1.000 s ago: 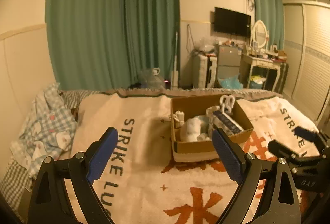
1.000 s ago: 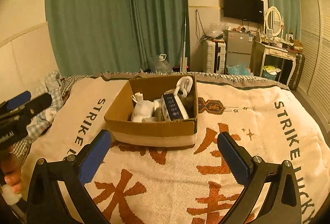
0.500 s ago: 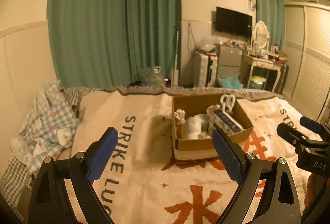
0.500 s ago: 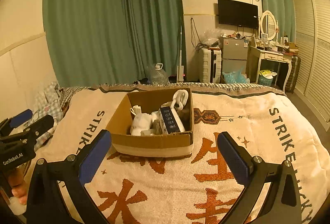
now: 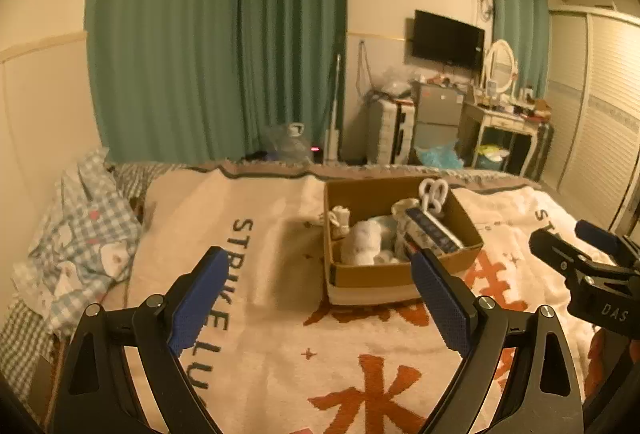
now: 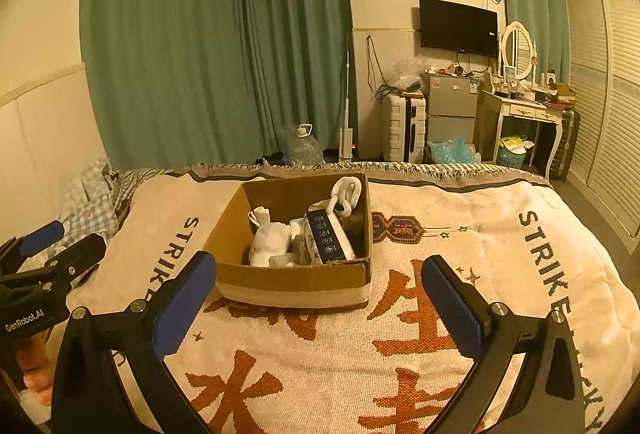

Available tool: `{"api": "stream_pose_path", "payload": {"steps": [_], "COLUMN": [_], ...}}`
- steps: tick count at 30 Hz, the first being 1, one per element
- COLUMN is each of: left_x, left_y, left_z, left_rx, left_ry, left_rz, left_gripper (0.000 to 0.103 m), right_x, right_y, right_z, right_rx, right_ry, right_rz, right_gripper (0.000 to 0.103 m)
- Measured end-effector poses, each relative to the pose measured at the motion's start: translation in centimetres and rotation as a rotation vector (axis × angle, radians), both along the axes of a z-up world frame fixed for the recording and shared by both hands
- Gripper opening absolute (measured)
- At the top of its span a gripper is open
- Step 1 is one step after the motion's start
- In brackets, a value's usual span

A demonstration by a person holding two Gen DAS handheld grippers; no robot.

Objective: Organize soft objects

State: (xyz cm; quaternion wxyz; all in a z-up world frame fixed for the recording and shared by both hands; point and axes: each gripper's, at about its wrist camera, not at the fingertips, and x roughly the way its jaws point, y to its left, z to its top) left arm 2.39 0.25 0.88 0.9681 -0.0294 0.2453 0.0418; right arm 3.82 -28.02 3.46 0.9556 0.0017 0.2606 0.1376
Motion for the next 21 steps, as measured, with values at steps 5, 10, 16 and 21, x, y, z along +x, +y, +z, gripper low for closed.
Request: {"api": "stream_pose_path", "payload": {"steps": [5,10,16,21], "left_x": [-0.01,0.01,-0.15,-0.24], "left_y": [-0.02,0.16,0.13,0.11], "left_z": [-0.14,-0.1,-0.05,0.04], "left_rx": [0.001,-0.004,0.002,0.006], "left_ry": [0.008,0.011,-0.001,-0.006], "left_rz": [0.006,0.012,0.014,0.015], "left_gripper": [0.094,0.094,0.094,0.094], "right_x": [0.0,0.03,-0.11,-0.15], "right_y": [0.11,0.23,0.21,0.2], "right_z": [0.11,0.17,0.35,0.4], "right_rx": [-0.002,-0.001,-0.001,-0.002], "right_ry": [-0.007,-0.007,-0.014,-0.012], "right_rz": [0.003,-0.001,-0.009,-0.007], "right_gripper": [0.103,0.103,0.103,0.103]}}
